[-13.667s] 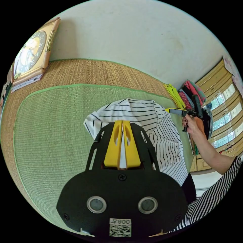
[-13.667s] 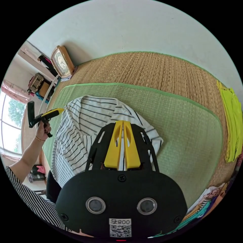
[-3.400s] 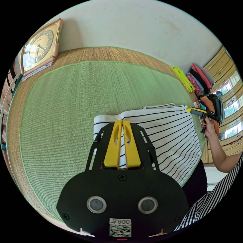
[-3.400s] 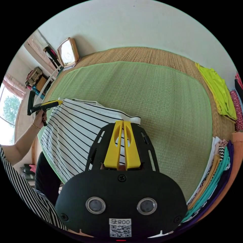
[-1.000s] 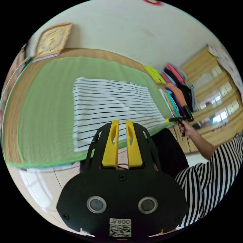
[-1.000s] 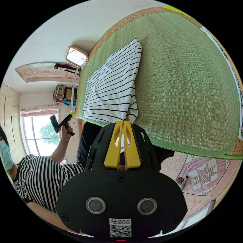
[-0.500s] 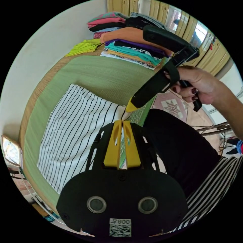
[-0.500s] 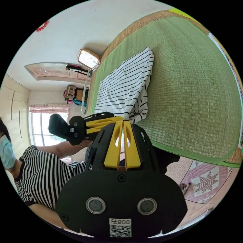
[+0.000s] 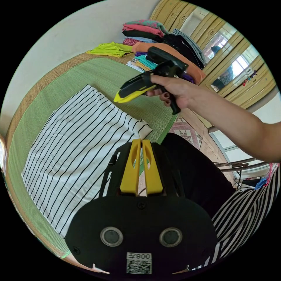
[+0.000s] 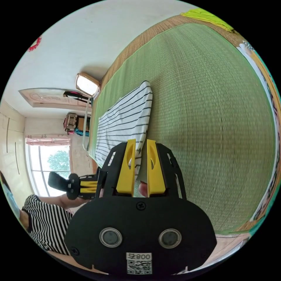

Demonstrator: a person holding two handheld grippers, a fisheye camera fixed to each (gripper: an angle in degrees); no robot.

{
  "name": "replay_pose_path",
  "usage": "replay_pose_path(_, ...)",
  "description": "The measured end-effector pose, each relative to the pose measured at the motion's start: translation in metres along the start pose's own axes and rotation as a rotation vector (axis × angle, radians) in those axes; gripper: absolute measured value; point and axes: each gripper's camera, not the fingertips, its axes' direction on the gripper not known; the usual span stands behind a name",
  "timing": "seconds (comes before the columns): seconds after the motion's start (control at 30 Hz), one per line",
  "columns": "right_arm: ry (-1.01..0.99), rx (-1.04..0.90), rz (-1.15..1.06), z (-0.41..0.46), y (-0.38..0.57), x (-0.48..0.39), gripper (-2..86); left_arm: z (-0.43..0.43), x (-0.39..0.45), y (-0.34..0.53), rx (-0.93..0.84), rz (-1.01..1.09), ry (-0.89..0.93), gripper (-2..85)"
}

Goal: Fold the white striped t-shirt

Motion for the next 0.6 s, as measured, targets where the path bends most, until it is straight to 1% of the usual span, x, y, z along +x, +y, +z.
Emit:
replay_pose_path(0.27,-0.011,-0.029,0.018,0.054,-0.089,0.034,6.1,0.009,-0.015,0.005,0.012,-0.019,0.057,0.5)
replay_pose_path(0.6,-0.006,-0.076,-0.031,0.112,-0.139,0.056,2.5,0.006,-0.043,0.021,0.037,-0.041,0.115,0.5)
